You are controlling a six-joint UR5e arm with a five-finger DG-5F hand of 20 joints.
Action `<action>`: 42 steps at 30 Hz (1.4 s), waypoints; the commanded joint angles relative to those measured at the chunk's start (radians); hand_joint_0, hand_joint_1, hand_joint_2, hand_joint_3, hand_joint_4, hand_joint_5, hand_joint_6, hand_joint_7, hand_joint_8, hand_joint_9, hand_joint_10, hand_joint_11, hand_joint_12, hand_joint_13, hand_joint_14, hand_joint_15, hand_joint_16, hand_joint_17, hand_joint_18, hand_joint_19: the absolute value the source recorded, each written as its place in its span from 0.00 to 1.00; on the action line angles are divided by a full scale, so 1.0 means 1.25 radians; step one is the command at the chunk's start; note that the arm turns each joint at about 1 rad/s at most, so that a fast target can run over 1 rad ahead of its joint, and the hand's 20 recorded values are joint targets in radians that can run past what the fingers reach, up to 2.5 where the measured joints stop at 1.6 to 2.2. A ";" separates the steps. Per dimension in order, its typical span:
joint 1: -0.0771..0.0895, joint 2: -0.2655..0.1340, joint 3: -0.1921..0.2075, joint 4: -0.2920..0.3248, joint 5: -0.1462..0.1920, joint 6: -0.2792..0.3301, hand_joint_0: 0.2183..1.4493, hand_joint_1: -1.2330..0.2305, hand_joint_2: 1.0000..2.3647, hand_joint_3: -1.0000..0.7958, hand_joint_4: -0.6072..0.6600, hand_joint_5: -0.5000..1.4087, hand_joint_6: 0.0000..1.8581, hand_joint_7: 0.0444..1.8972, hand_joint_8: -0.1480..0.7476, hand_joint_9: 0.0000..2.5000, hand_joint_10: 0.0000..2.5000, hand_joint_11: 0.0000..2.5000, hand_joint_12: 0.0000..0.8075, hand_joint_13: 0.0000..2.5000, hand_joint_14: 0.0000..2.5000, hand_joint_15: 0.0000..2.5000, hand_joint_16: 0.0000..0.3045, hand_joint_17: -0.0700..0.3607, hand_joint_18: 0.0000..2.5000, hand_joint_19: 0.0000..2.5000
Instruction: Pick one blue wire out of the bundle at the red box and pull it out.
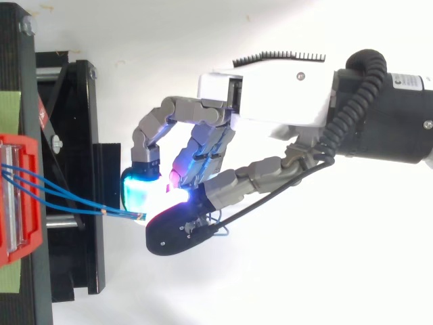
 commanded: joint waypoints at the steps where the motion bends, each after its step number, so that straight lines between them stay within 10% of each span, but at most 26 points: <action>1: 0.000 -0.001 0.000 0.003 0.000 -0.002 0.31 0.33 0.01 0.36 0.58 0.18 0.51 0.44 0.57 0.42 0.00 0.22 0.50 0.46 0.01 0.22 0.16 0.42 0.39 0.20; 10: 0.009 -0.006 -0.046 0.118 0.046 0.023 0.25 0.39 0.00 0.33 0.61 0.18 0.49 0.39 0.58 0.42 0.00 0.21 0.52 0.46 0.01 0.22 0.18 0.44 0.38 0.20; 17: 0.025 -0.006 -0.065 0.168 0.147 0.012 0.24 0.41 0.00 0.31 0.66 0.18 0.43 0.36 0.58 0.41 0.00 0.21 0.52 0.46 0.01 0.22 0.19 0.46 0.38 0.21; 42: 0.048 -0.033 -0.122 0.296 0.187 0.012 0.24 0.34 0.00 0.30 0.69 0.18 0.40 0.36 0.56 0.38 0.00 0.20 0.52 0.44 0.01 0.21 0.18 0.45 0.37 0.20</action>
